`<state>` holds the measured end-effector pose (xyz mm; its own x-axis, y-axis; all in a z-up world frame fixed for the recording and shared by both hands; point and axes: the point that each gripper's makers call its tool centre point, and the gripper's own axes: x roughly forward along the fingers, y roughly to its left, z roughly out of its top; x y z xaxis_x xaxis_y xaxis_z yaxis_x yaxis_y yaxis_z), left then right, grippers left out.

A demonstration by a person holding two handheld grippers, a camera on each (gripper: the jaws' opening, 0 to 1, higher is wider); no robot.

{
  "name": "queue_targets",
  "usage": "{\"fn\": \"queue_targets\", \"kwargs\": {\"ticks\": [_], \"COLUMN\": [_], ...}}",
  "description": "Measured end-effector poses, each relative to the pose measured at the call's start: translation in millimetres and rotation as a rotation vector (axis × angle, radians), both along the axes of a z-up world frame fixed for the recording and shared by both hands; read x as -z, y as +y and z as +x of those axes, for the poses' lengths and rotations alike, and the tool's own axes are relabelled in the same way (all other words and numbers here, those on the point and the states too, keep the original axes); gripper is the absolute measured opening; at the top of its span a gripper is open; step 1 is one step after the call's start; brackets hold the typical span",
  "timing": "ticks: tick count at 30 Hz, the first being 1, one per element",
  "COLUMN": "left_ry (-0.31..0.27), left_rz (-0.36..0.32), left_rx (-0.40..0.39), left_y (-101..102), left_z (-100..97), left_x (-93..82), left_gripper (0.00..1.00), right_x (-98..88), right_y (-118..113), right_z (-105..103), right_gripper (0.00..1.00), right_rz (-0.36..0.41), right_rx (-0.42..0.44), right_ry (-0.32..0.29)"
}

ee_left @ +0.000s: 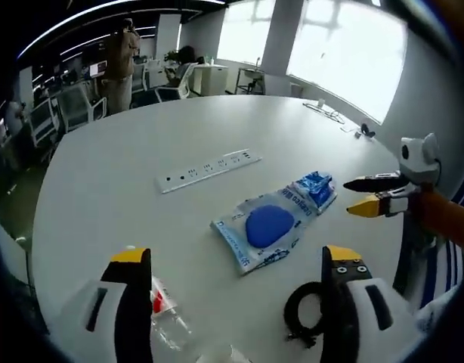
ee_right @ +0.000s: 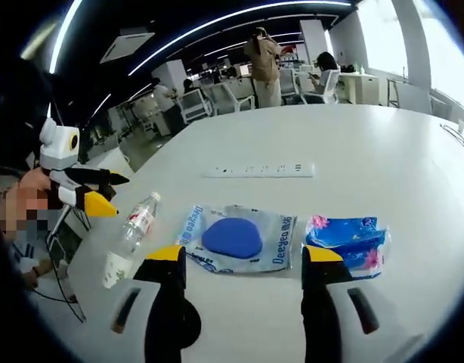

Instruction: Arrange the tabletop items into an orderly group along one side of the table until the central work area is clear of visible clutter.

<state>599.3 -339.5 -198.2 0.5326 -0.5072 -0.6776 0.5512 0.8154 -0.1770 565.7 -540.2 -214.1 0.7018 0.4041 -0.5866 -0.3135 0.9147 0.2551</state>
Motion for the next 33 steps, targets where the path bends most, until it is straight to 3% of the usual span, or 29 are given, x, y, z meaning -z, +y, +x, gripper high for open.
{"fn": "queue_targets", "kwargs": {"ticks": [14, 33], "left_ry": [-0.012, 0.01], "left_rz": [-0.007, 0.038], "left_rx": [0.024, 0.088], "left_y": [-7, -22], "left_z": [-35.1, -81.4], "left_x": [-7.8, 5.8], "left_gripper": [0.97, 0.95], "right_x": [1.2, 17.7], "right_y": [6, 24], "right_z": [-19, -53], "right_gripper": [0.61, 0.61], "right_rz": [-0.009, -0.021], "right_rx": [-0.031, -0.079], "right_ry": [0.018, 0.069]}}
